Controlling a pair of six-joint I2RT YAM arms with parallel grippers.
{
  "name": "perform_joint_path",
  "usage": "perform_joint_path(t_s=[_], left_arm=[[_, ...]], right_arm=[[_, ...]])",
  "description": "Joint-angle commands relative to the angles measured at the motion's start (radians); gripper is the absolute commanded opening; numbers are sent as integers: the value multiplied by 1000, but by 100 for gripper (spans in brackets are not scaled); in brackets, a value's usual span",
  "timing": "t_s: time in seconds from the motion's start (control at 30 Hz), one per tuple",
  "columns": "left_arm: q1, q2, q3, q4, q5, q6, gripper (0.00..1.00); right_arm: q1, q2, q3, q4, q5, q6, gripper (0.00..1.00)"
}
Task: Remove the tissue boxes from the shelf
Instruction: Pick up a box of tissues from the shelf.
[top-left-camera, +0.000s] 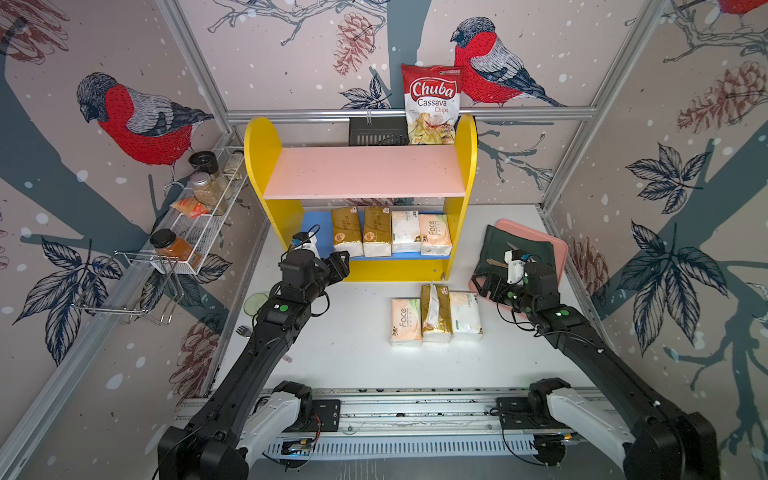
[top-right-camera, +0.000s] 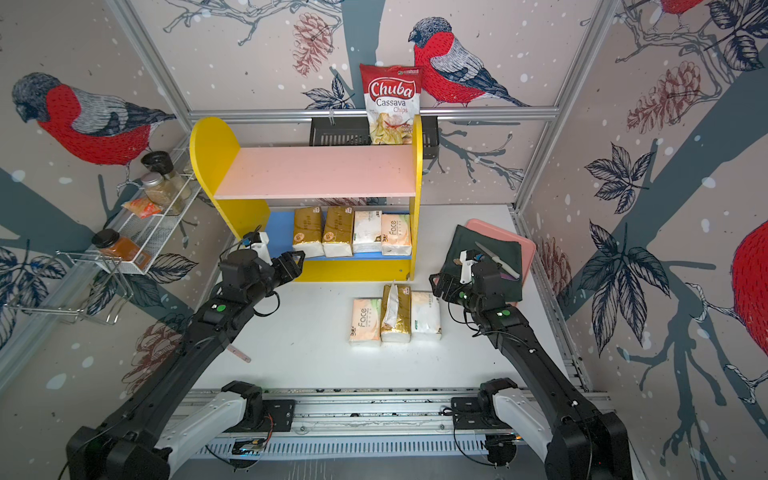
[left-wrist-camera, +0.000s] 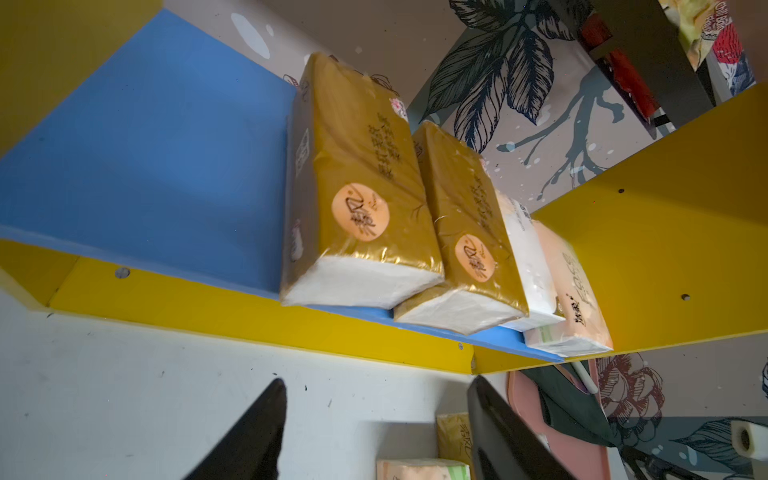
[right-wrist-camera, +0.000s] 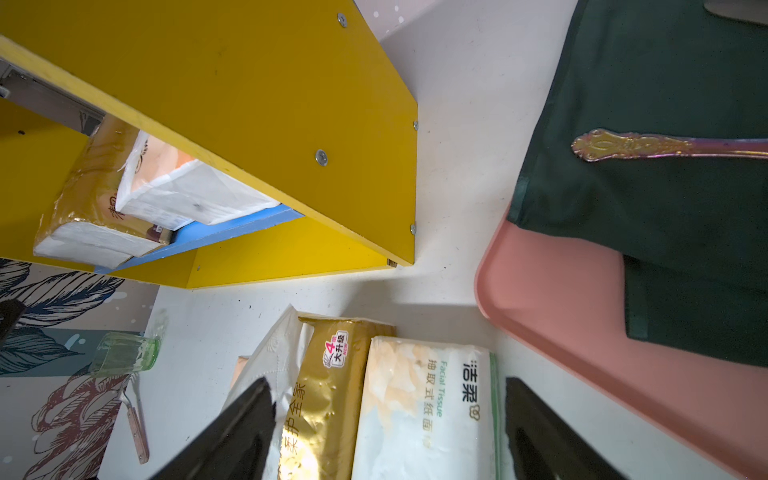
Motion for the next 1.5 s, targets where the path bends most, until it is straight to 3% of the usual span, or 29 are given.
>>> perform_joint_path(t_s=[0.0, 0.4, 0.53, 0.7, 0.87, 1.2, 1.33, 1.47], left_arm=[[14, 64, 48, 65, 56, 44, 68], [60, 204, 116, 148, 44, 56, 64], [62, 250, 117, 164, 38, 57, 55], [66, 288, 106, 200, 41, 55, 35], [68, 303, 106, 222, 61, 57, 0], [69, 211, 109, 181, 62, 82, 0], [69, 75, 95, 80, 32, 92, 0], [68, -101, 6, 20, 75, 64, 0]], right_arm=[[-2, 1, -4, 9, 0, -9, 88], [-21, 19, -1, 17, -4, -21, 88], [-27, 26, 0, 20, -9, -22, 88], [-33, 31, 0, 19, -14, -22, 88], [-38, 31, 3, 16, -19, -23, 88], [-41, 14, 3, 3, -17, -20, 88], [-41, 11, 2, 5, -21, -16, 88], [-40, 14, -8, 24, -33, -9, 88]])
